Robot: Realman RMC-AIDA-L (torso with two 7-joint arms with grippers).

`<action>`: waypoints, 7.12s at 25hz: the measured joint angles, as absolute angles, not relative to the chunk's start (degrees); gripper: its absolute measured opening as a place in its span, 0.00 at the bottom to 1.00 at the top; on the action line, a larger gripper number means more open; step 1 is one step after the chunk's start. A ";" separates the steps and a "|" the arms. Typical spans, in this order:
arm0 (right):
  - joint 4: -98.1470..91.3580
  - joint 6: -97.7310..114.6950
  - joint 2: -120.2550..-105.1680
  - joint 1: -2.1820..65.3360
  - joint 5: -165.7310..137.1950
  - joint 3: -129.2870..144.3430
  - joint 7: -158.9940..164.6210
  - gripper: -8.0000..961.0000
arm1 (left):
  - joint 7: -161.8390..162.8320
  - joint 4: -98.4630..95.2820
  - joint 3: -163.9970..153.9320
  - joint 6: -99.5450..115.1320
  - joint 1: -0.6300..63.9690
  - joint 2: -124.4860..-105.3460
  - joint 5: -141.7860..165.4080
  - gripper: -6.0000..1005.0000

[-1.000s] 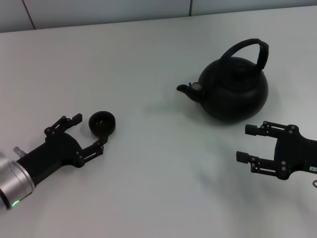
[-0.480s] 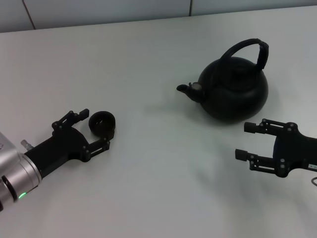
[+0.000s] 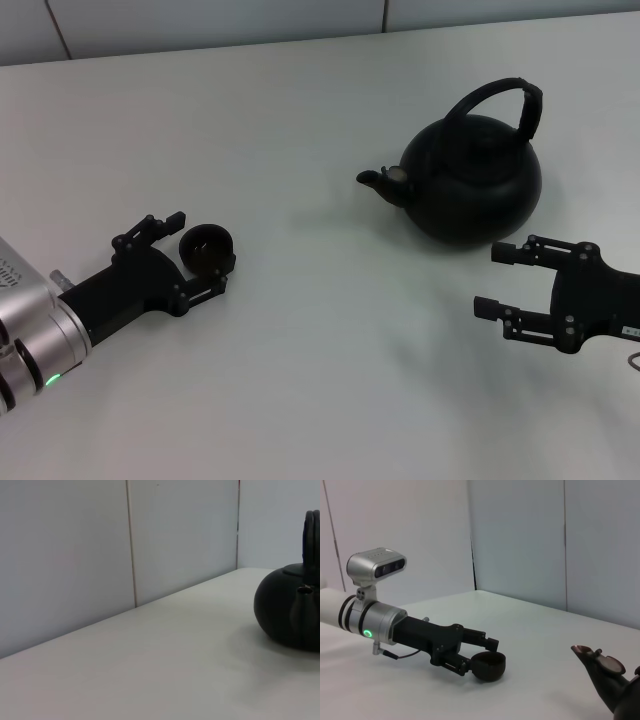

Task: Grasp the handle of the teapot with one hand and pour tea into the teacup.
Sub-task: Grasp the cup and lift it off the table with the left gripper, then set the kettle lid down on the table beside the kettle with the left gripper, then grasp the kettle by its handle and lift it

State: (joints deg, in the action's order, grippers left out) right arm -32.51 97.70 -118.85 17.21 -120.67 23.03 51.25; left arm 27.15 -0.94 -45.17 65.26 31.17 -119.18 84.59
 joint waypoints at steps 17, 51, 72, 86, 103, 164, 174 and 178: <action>-32.38 97.32 -118.82 17.60 -120.67 23.03 51.06 0.73 | 27.16 -0.80 -45.53 64.31 31.43 -119.18 84.82 0.83; -32.15 96.75 -118.92 17.90 -120.67 23.03 50.96 0.73 | 24.16 8.77 -46.01 66.68 41.94 -119.18 84.81 0.69; -31.99 97.10 -118.92 17.77 -120.67 23.03 50.80 0.73 | 17.99 13.81 -42.12 59.37 43.25 -119.18 84.81 0.70; -31.99 97.20 -118.92 18.07 -120.67 23.03 50.81 0.73 | 18.57 14.13 -40.76 58.99 42.97 -119.18 84.82 0.71; -31.90 97.13 -119.00 18.21 -120.67 23.03 51.00 0.73 | 18.73 13.65 -36.66 58.79 42.11 -119.18 89.22 0.86; -13.59 95.12 -119.16 14.11 -109.62 8.00 31.66 0.73 | 39.20 -20.75 -47.02 89.09 13.96 -115.38 98.61 0.86; 5.27 87.91 -119.59 11.13 -104.19 -10.38 10.39 0.73 | 39.22 -20.74 -47.02 89.02 14.12 -115.42 98.61 0.86; 7.41 86.38 -119.57 11.52 -104.14 -11.97 8.57 0.73 | 39.30 -20.74 -47.01 89.02 14.19 -115.40 98.61 0.86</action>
State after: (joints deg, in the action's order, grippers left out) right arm 7.42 86.38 -119.57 11.52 -104.14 -11.97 8.57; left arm 39.30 -20.74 -47.01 89.02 14.19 -115.40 98.61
